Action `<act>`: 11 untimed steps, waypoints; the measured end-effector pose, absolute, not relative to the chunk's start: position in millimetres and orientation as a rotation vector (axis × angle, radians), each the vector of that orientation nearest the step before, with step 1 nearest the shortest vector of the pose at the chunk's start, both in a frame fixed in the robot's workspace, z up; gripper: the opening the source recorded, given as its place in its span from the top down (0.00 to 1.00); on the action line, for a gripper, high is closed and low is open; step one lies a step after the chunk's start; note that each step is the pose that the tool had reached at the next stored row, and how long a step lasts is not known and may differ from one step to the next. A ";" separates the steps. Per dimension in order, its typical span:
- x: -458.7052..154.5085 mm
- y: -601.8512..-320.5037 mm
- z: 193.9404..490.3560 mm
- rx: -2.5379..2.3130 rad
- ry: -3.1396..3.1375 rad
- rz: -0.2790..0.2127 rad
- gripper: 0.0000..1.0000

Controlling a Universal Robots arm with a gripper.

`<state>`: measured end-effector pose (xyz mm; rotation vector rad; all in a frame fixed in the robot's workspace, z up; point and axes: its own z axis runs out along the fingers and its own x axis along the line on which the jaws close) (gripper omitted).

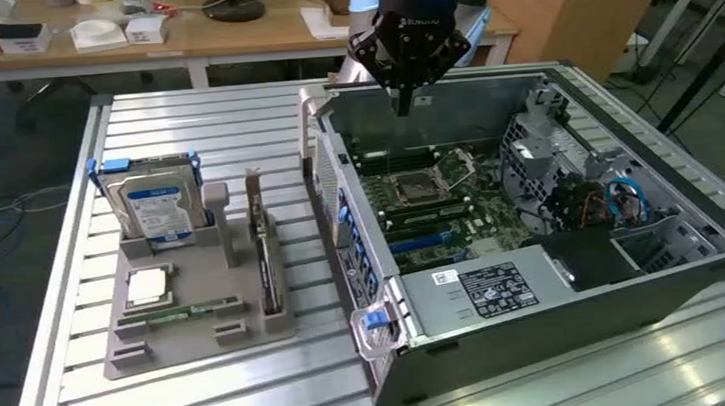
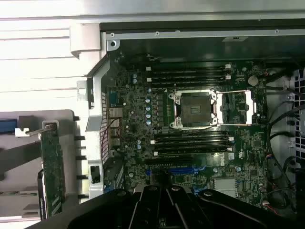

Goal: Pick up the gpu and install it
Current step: 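Reach for the gpu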

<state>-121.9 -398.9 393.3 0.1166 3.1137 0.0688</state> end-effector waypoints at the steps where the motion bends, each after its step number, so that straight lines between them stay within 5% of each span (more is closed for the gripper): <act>1: -121.9 -398.9 393.3 0.117 3.114 0.069 0.89; 11: -124.2 -398.8 392.8 0.117 3.114 0.069 0.89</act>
